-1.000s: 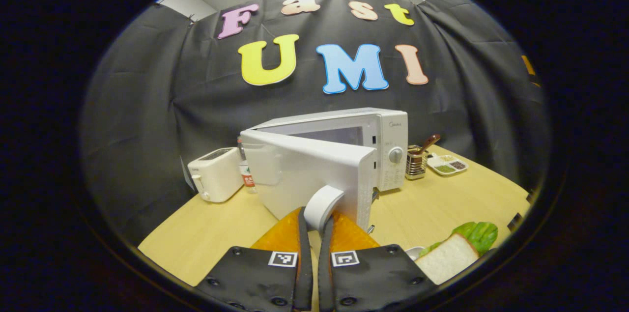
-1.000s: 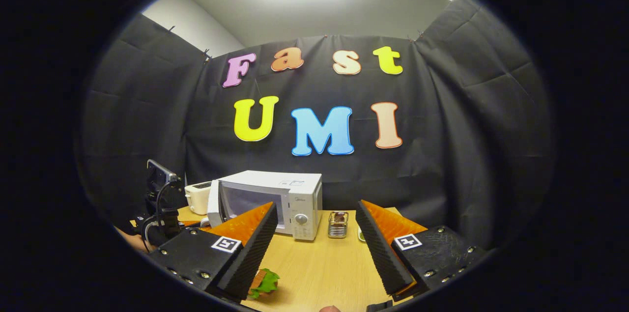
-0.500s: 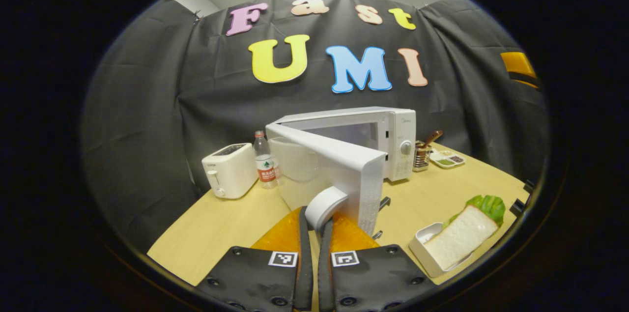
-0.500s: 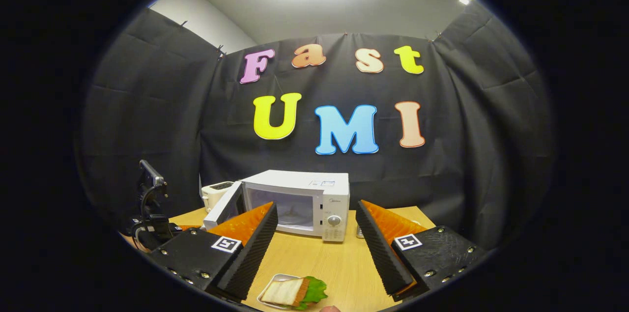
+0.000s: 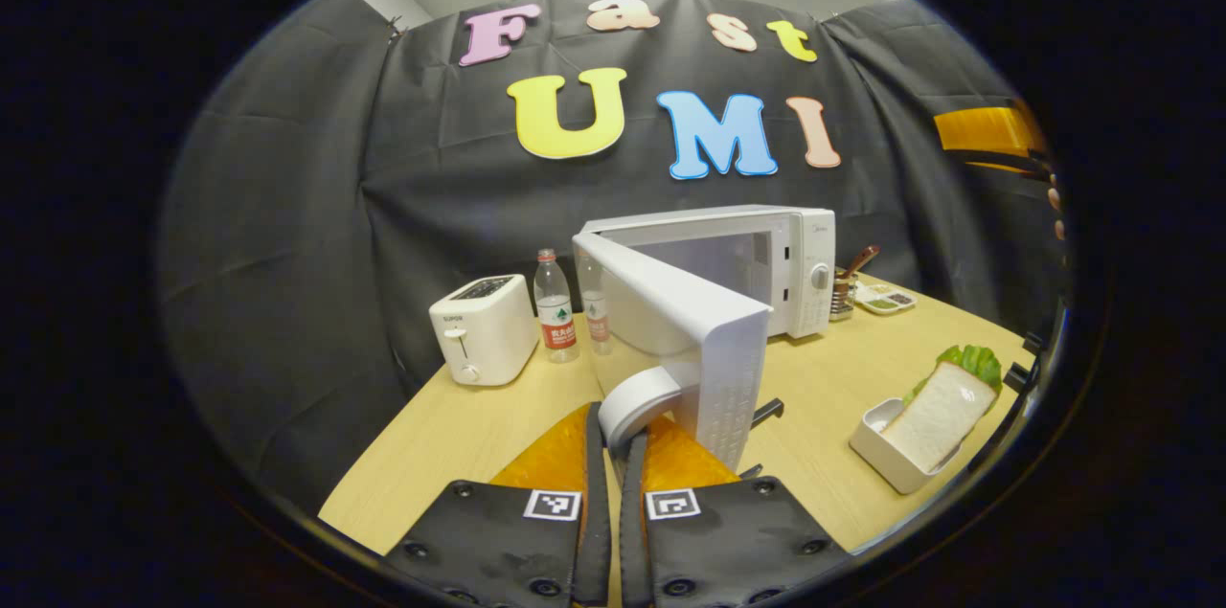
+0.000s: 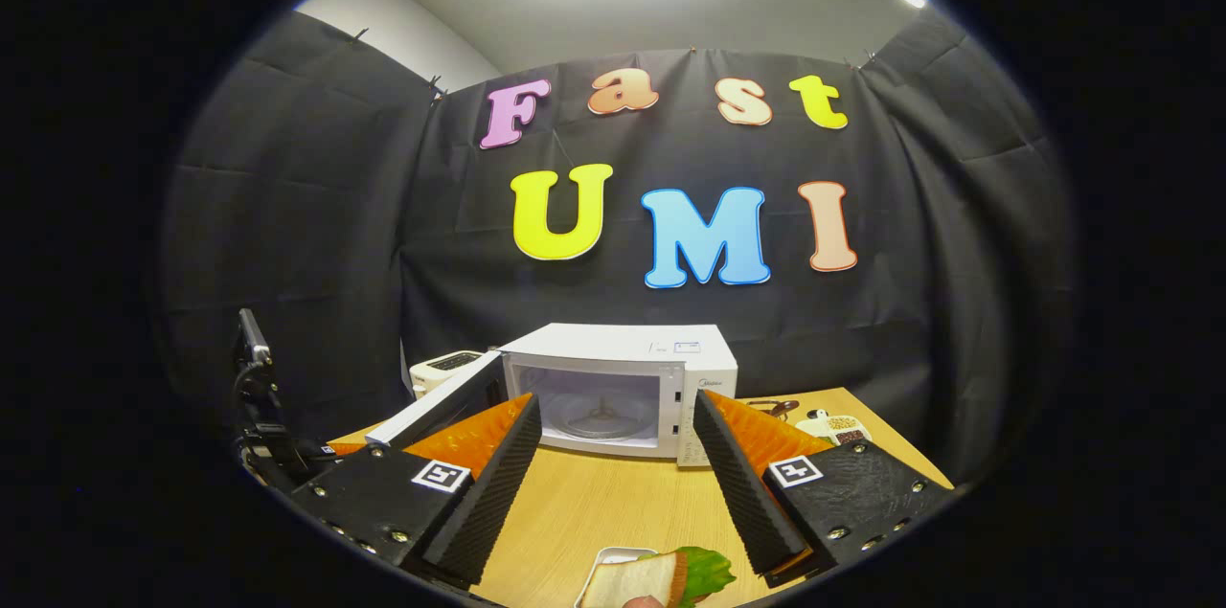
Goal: Open the microwave oven with the left hand, put the food in, and close the microwave oven.
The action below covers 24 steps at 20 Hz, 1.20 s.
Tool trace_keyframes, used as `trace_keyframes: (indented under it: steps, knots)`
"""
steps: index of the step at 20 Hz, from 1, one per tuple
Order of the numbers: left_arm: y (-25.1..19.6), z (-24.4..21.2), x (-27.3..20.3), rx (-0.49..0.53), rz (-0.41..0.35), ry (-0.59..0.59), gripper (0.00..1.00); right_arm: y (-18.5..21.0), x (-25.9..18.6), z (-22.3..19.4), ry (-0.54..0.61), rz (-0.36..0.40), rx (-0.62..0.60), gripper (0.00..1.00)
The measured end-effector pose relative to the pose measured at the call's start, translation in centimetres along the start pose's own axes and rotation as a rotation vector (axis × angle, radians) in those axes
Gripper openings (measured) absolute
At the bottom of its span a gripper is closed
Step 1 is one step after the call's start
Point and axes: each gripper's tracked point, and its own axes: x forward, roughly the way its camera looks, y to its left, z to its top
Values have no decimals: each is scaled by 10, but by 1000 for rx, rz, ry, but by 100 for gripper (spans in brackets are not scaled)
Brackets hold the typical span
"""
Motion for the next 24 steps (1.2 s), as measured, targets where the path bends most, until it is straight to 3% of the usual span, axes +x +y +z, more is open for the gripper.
trace_keyframes:
  steps: [5,10,16,21,22,24]
  knots:
    - [20,-8,-2,-5,-35,15,18,11,6,-1,14,3,5,98]
    - [49,-7,-32,-21,116,28,98,-10,4,-12,67,37,-13,98]
    - [16,37,-92,-18,230,-63,98,-56,-2,-49,172,88,55,97]
    - [-20,80,-122,-75,261,-136,93,-87,-9,-108,365,119,222,99]
    - [-26,89,-126,-81,267,-154,99,-92,-11,-120,406,124,257,98]
    - [-34,106,-134,-83,275,-184,99,-95,-16,-142,488,142,350,99]
